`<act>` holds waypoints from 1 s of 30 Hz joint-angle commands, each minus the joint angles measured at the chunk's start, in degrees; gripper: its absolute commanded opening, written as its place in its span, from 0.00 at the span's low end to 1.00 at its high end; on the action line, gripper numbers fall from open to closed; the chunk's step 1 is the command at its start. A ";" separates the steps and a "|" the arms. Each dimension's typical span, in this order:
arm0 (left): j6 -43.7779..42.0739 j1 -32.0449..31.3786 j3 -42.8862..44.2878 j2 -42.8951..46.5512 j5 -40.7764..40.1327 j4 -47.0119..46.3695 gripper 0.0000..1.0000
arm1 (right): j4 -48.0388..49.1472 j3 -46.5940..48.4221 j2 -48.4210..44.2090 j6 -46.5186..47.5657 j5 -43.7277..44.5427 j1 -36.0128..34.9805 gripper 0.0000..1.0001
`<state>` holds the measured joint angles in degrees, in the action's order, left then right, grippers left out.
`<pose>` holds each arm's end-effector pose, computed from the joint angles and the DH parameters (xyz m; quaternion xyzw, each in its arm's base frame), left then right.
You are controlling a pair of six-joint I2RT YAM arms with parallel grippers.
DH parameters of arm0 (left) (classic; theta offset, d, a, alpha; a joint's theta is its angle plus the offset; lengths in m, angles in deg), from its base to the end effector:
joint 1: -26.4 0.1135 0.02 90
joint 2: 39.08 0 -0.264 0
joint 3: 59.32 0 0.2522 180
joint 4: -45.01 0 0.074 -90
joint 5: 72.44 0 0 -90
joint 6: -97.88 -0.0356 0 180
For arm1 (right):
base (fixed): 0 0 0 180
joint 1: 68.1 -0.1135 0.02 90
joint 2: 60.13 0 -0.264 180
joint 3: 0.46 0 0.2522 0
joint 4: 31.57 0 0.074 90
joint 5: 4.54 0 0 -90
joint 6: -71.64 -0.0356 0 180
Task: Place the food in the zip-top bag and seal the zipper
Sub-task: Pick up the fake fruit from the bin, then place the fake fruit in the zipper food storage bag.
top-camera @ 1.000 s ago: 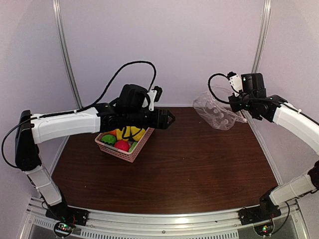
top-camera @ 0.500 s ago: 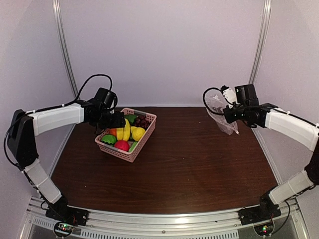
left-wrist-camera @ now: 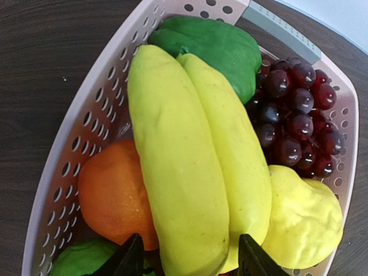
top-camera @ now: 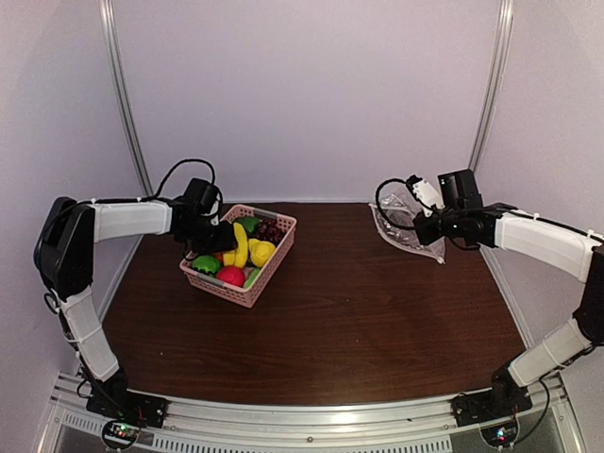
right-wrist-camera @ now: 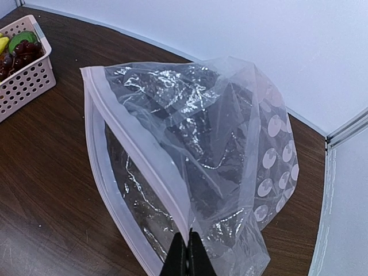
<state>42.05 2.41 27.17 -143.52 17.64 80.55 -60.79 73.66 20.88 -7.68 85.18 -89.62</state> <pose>0.3572 -0.1590 0.2033 -0.0840 0.9459 -0.1528 0.2734 0.2955 0.1167 0.2794 -0.2483 0.8562 0.0450 0.4509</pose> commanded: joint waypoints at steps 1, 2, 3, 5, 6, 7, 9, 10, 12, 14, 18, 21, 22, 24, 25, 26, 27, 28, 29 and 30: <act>-0.64 0.26 3.04 -3.12 2.20 -2.22 0.53 | 0.99 -1.22 -1.55 -0.74 -1.62 -0.28 0.00; -1.09 0.26 3.48 -3.47 2.35 -2.14 0.48 | 0.82 -1.14 -1.56 -0.75 -1.80 -0.29 0.00; -1.28 0.26 3.89 -3.63 2.46 -1.93 0.43 | 0.57 -1.05 -1.56 -0.79 -1.91 -0.28 0.00; -1.36 0.25 4.41 -2.95 2.33 -1.20 0.35 | -0.23 -0.72 -1.71 -0.83 -2.44 -0.28 0.00; -1.27 0.26 4.33 -1.91 2.05 -0.97 0.32 | -0.78 -0.42 -1.80 -0.90 -2.72 -0.27 0.00; -1.24 0.21 4.04 -0.57 1.51 -0.84 0.29 | -1.44 -0.04 -1.86 -0.72 -3.05 -0.21 0.00; -1.26 0.17 3.24 3.28 0.80 -0.45 0.27 | -3.29 1.16 -2.06 -0.62 -3.61 -0.28 0.00; -1.36 0.10 2.94 5.27 -1.01 -0.15 0.26 | -4.36 1.88 -2.15 -0.59 -4.17 -0.28 0.00; -1.98 -0.07 2.55 10.45 -1.59 0.02 0.25 | -6.83 3.83 -2.13 -0.65 -5.79 -0.32 0.00; -2.28 -0.53 2.19 14.51 -1.44 -0.31 0.24 | -9.61 5.94 -1.78 -0.93 -8.06 -0.28 0.00; -2.94 -3.69 -1.35 21.38 3.89 -9.16 0.23 | -12.85 8.69 -0.66 -3.35 -12.14 -0.30 0.00; -0.87 -8.16 -8.34 25.84 7.69 -24.98 0.21 | -15.98 12.06 1.42 -5.30 -15.73 -0.36 0.00; -0.80 -10.10 -10.63 26.69 8.62 -30.84 0.21 | -17.01 13.37 2.31 -5.93 -16.93 -0.37 0.00; -2.15 -14.34 -13.79 27.06 10.16 -41.02 0.21 | -18.96 15.96 4.04 -7.12 -19.49 -0.36 0.00; -2.63 -16.54 -14.44 26.60 9.82 -44.81 0.21 | -19.73 17.28 4.73 -7.88 -20.73 -0.37 0.00; -2.78 -18.31 -14.80 25.72 9.86 -48.20 0.21 | -20.58 18.42 5.35 -8.60 -22.09 -0.37 0.00; -2.51 -19.76 -15.01 24.55 10.28 -51.74 0.21 | -21.25 19.49 5.79 -9.23 -23.46 -0.40 0.00; -1.60 -21.04 -15.02 23.10 10.68 -55.57 0.21 | -21.77 20.40 6.16 -9.90 -24.62 -0.38 0.00; -0.49 -22.04 -14.99 21.41 11.21 -59.23 0.21 | -22.18 21.28 6.41 -10.35 -25.72 -0.37 0.00; 0.44 -23.06 -14.73 19.62 11.78 -63.27 0.21 | -22.43 22.00 6.63 -10.64 -26.72 -0.41 0.00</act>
<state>40.57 -17.61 12.83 -119.26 26.31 40.16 -78.94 92.30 26.67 -14.96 65.14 -89.62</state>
